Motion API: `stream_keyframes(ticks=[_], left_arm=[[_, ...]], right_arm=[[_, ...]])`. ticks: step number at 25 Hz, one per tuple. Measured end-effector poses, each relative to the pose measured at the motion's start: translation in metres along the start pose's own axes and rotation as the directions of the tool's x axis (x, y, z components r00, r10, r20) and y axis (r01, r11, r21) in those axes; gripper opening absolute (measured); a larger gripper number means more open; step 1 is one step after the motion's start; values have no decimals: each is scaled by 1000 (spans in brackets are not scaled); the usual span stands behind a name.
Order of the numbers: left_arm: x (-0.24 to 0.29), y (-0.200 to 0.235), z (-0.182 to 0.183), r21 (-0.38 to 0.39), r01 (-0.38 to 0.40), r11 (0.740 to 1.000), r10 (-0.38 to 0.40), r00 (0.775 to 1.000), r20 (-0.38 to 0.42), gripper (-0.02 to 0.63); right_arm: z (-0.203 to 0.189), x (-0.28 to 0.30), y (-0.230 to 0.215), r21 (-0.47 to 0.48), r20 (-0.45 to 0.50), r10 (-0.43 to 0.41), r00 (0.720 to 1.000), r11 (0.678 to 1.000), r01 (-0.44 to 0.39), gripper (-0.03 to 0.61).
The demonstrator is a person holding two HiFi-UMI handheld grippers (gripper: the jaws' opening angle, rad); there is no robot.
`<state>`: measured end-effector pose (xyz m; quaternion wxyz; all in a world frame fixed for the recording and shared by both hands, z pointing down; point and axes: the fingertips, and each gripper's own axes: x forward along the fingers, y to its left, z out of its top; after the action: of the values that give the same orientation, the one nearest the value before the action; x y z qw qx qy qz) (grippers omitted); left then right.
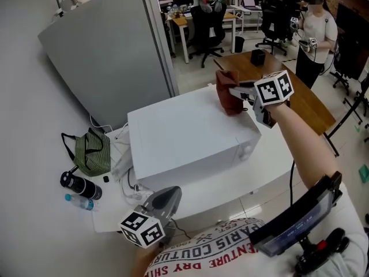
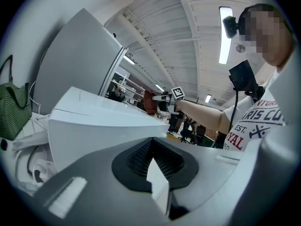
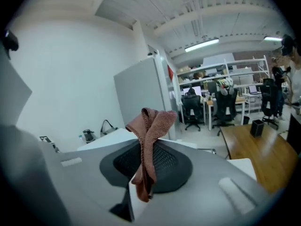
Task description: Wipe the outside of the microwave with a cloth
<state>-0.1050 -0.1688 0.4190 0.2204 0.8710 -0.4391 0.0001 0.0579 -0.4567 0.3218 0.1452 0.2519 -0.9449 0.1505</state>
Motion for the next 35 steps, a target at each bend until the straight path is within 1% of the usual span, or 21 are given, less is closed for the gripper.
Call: stream_keyframes(ticks=[3,5,7,9,11,14,15,17,19,20,23,27,32,35], left_arm=[[-16,-5,0,9,17,1000,-17,1000,-1,6],[-28,-8,-1,15,38,999,-38,999,-1,6],[-39,-11,-4,19,63,998,-63,998,1,6],[-50,-13,-10,19,86,996,-86,996,-3,6],[-58,-16,-18,15,102,995,-102,995,-13,6],[-69,-26,-29,8,110,994,-110,993,-35,6],[-72,-31,-32,6,114,994,-113,993,-39,6],[-77,-44,-37,6,119,993,-119,992,-38,6],[-79,-59,-38,15,115,993,-115,993,-31,6],[-80,-66,-38,23,110,994,-109,994,-25,6],[-74,-93,-42,62,92,994,-91,996,-14,6],[-64,-134,-58,121,68,990,-67,998,-13,6],[-61,-177,-61,157,47,987,-49,999,8,6],[-63,-194,-62,156,42,987,-45,999,19,6]], right_arm=[[-10,-25,80,-42,96,114,989,993,-110,46],[-26,-42,137,-70,143,177,974,983,-169,46],[-50,-57,189,-77,176,228,958,973,-217,48],[-79,-68,235,-67,181,275,944,961,-267,46],[-110,-75,272,-55,167,310,936,951,-305,48],[-160,-82,310,-85,121,323,938,945,-315,46],[-175,-84,319,-93,106,316,943,947,-307,46],[-200,-87,325,-84,96,274,957,960,-267,44],[-215,-92,324,-55,103,230,968,973,-225,44],[-220,-95,324,-47,107,221,969,975,-217,44],[-230,-111,325,-65,100,229,968,973,-223,43],[-239,-143,325,-93,93,247,964,967,-239,43],[-245,-184,320,-88,128,233,964,971,-223,43],[-249,-199,322,-83,133,241,961,969,-231,43]])
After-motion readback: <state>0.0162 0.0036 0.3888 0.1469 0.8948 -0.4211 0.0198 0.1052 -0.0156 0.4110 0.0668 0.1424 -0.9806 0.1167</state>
